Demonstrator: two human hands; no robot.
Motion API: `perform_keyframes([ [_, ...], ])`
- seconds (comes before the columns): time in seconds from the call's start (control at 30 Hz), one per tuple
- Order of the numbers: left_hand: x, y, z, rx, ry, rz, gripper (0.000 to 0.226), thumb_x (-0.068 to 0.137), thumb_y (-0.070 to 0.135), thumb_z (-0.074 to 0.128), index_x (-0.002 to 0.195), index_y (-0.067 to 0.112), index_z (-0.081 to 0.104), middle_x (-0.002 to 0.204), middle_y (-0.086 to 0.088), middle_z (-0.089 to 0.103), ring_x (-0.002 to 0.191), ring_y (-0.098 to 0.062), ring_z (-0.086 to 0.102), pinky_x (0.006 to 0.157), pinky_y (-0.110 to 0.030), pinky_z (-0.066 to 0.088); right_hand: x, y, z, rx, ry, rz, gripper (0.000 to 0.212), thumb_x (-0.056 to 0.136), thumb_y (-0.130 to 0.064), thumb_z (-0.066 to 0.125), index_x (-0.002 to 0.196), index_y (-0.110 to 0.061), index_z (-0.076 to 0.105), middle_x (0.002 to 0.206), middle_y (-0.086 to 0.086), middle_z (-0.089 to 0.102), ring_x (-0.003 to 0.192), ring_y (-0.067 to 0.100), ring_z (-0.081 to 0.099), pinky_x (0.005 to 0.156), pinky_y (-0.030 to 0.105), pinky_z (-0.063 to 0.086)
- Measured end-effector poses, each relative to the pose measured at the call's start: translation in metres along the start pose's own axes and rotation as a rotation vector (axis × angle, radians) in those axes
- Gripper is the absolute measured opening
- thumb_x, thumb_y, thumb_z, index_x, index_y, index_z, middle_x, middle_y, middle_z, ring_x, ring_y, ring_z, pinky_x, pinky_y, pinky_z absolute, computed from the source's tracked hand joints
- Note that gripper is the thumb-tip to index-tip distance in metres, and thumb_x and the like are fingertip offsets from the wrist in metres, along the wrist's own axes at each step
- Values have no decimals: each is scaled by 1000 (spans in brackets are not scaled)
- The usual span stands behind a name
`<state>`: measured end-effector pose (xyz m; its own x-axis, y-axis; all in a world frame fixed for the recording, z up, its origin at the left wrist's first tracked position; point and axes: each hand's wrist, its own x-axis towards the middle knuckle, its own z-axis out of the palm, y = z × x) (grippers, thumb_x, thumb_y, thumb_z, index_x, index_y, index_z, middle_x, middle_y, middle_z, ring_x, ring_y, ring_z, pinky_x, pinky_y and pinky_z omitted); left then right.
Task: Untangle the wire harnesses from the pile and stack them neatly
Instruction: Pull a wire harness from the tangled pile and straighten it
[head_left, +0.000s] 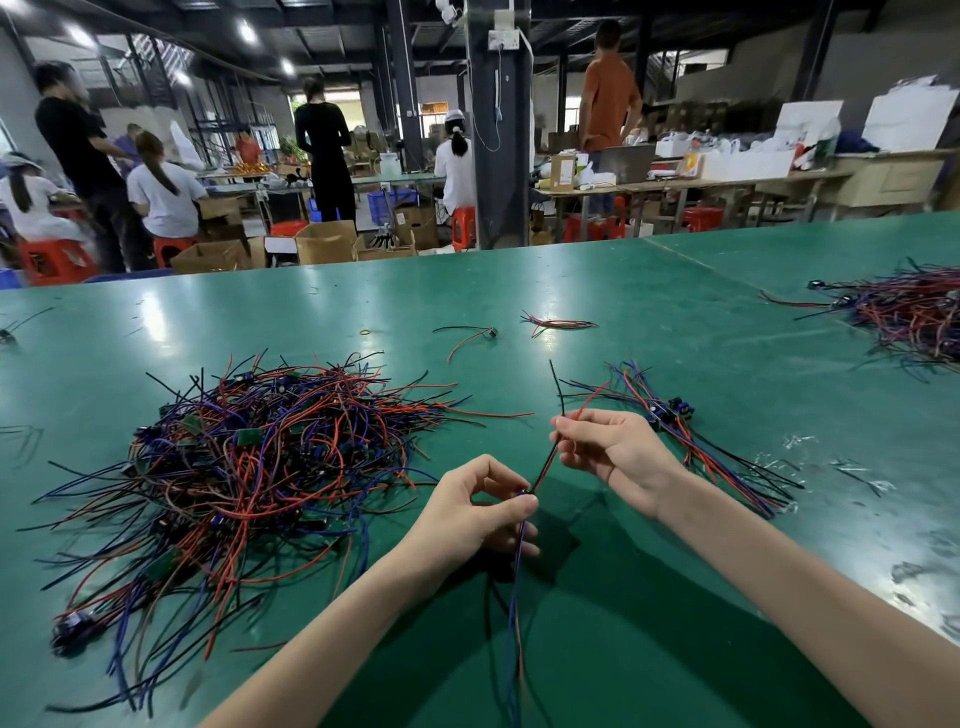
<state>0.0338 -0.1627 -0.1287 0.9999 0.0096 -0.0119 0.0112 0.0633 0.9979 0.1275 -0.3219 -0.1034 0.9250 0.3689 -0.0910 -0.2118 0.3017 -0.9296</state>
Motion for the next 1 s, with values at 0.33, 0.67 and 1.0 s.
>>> perform_keyframes([
  [0.33, -1, 6, 4, -117, 69, -121, 16, 87, 16, 65, 80, 5, 55, 66, -6, 58, 51, -28, 64, 47, -30, 54, -1, 2, 4, 68, -104, 24, 9, 87, 4, 55, 86, 4, 64, 65, 7, 61, 52, 11, 58, 56, 22, 55],
  [0.67, -1, 4, 2, -24, 26, -133, 14, 84, 8, 67, 92, -3, 71, 83, -18, 67, 79, -32, 58, 65, -34, 58, -4, 4, 5, 7, -139, 24, 7, 85, 3, 59, 78, 2, 61, 60, 6, 58, 51, 10, 58, 56, 24, 56],
  [1.0, 0, 5, 4, -29, 37, -155, 10, 82, 3, 67, 73, 5, 70, 63, -9, 67, 57, -19, 65, 69, -34, 55, -5, 9, 9, -105, -80, -65, 7, 84, 4, 62, 79, 0, 64, 58, 7, 59, 47, 11, 57, 51, 23, 53],
])
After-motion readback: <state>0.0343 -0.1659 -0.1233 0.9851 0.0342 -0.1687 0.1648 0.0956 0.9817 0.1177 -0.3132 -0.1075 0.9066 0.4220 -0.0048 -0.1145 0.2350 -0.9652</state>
